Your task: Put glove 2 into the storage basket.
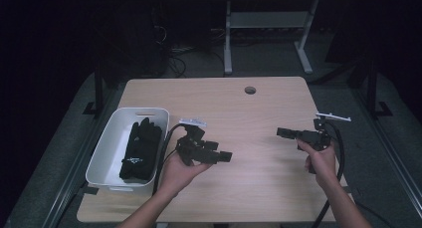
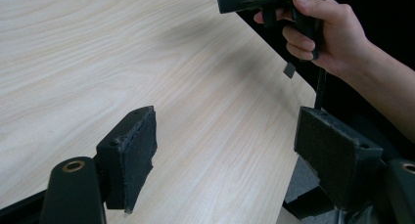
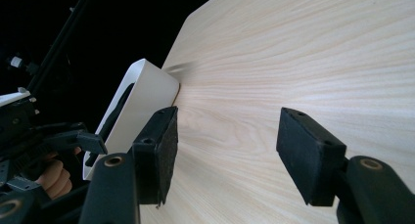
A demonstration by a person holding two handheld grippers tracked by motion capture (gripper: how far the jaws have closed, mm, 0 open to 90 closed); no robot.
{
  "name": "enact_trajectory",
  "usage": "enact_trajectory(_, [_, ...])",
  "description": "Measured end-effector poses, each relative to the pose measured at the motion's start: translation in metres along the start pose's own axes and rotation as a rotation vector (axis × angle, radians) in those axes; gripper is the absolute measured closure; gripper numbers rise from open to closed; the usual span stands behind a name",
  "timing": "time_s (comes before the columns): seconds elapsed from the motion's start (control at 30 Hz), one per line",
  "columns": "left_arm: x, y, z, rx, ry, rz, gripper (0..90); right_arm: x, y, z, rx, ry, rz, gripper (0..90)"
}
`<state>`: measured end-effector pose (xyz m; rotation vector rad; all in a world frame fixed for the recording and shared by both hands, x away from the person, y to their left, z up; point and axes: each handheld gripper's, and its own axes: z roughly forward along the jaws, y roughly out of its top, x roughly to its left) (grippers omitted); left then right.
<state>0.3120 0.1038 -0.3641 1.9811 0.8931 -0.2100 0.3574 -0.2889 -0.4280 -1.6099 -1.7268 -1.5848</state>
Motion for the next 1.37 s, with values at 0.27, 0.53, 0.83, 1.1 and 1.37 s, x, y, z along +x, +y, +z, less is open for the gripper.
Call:
enact_trajectory(0.27, [-0.002, -0.007, 0.009, 0.004, -0.005, 0.003, 23.8, -0.005, -0.009, -0.004, 0.006, -0.002, 0.001, 40.4])
enact_trajectory(0.53, [-0.001, -0.014, 0.012, -0.002, -0.006, 0.005, 23.8, -0.008, -0.016, -0.008, 0.016, -0.005, 0.004, 40.4])
enact_trajectory(0.83, [0.001, -0.021, 0.014, -0.006, -0.009, 0.0, 23.8, -0.015, -0.029, -0.015, 0.013, -0.008, 0.002, 40.5])
enact_trajectory(1.1, [0.002, -0.026, 0.015, -0.005, -0.006, -0.002, 23.8, -0.023, -0.041, -0.022, 0.016, -0.004, 0.001, 40.1])
enact_trajectory(1.37, [0.002, -0.03, 0.015, -0.011, -0.009, 0.001, 23.8, -0.024, -0.048, -0.026, 0.013, 0.014, 0.017, 38.6])
